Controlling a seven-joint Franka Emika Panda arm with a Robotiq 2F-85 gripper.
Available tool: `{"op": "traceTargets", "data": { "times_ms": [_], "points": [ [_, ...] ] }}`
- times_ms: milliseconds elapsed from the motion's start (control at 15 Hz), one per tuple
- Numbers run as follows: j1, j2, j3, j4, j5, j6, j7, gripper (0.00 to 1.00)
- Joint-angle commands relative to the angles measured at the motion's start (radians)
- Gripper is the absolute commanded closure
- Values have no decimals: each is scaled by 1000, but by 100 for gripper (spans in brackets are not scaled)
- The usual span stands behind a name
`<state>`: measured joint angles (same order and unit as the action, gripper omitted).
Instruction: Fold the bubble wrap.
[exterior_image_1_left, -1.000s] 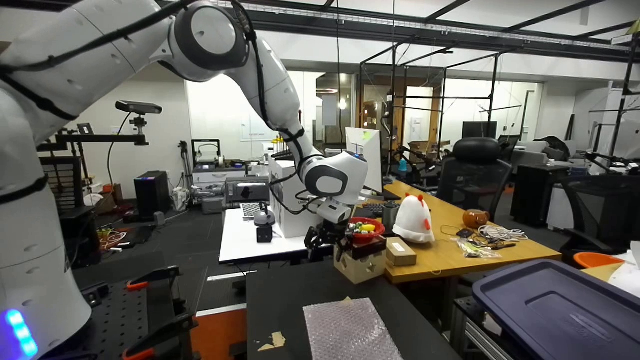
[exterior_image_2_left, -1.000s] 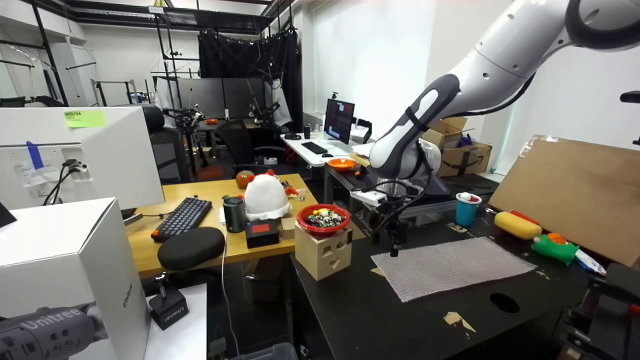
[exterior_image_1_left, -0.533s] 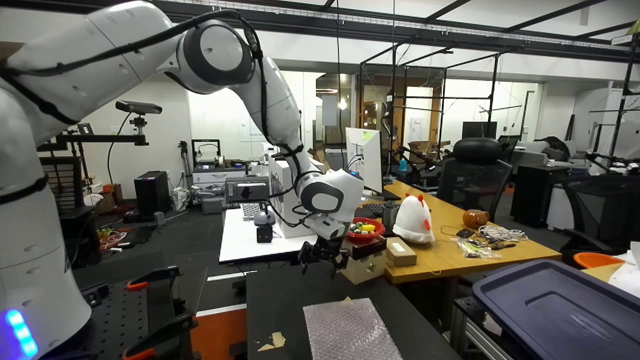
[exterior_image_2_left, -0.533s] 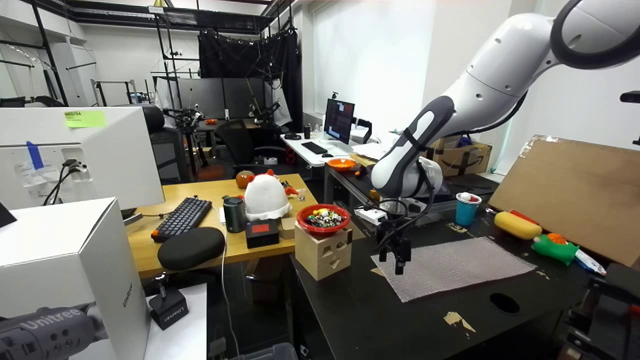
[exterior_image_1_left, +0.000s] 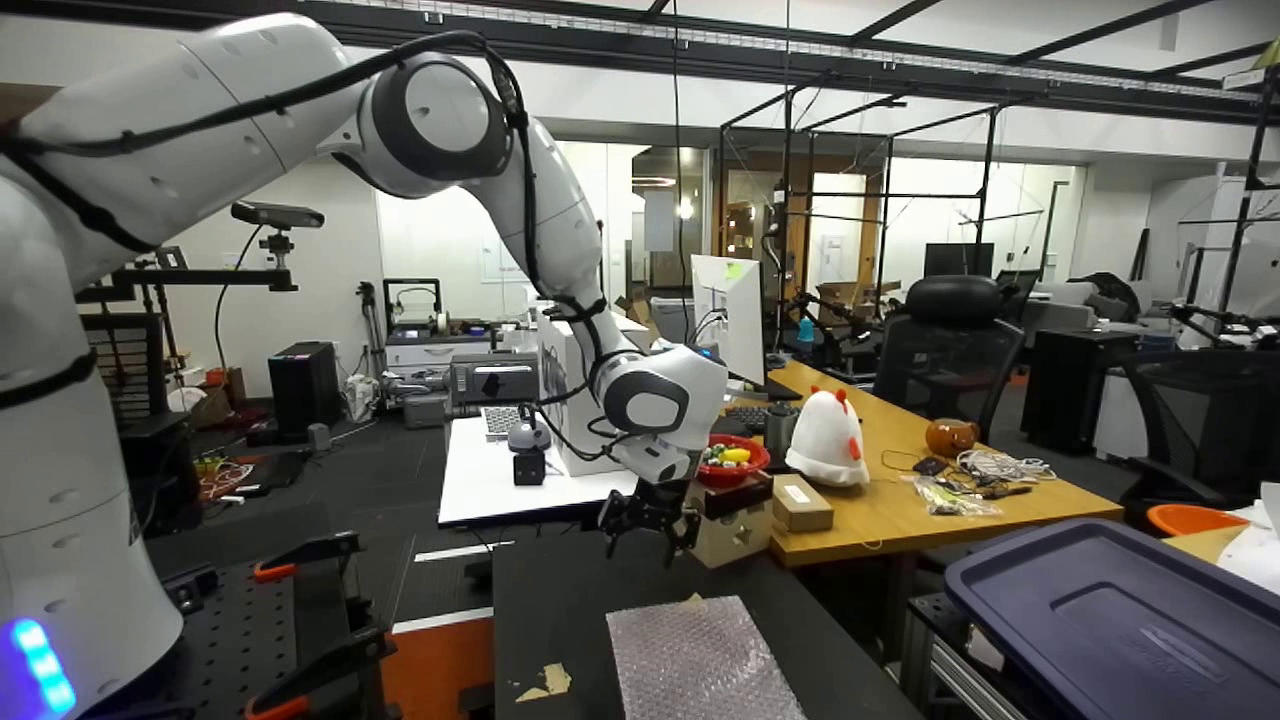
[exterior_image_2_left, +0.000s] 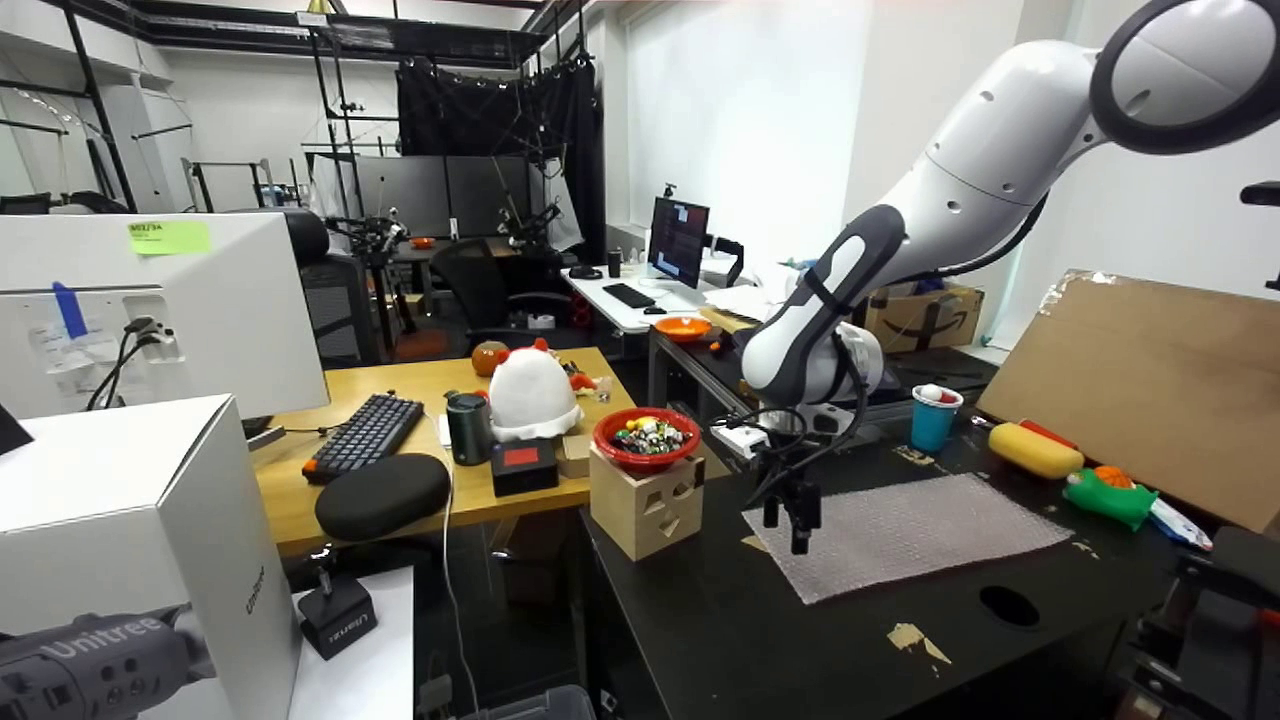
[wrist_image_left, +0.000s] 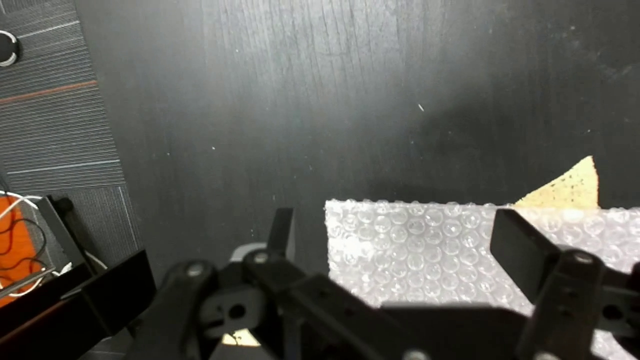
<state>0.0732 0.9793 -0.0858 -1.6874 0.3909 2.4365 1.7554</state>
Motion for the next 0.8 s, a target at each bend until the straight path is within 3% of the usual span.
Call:
{"op": "traceTargets", "data": {
  "times_ms": [0, 667, 733],
  "points": [
    [11, 80, -10, 81, -26, 10, 62, 0],
    [42, 220, -89, 246, -163, -6, 151, 0],
    [45, 224, -92, 255, -176, -6, 157, 4]
  ]
}}
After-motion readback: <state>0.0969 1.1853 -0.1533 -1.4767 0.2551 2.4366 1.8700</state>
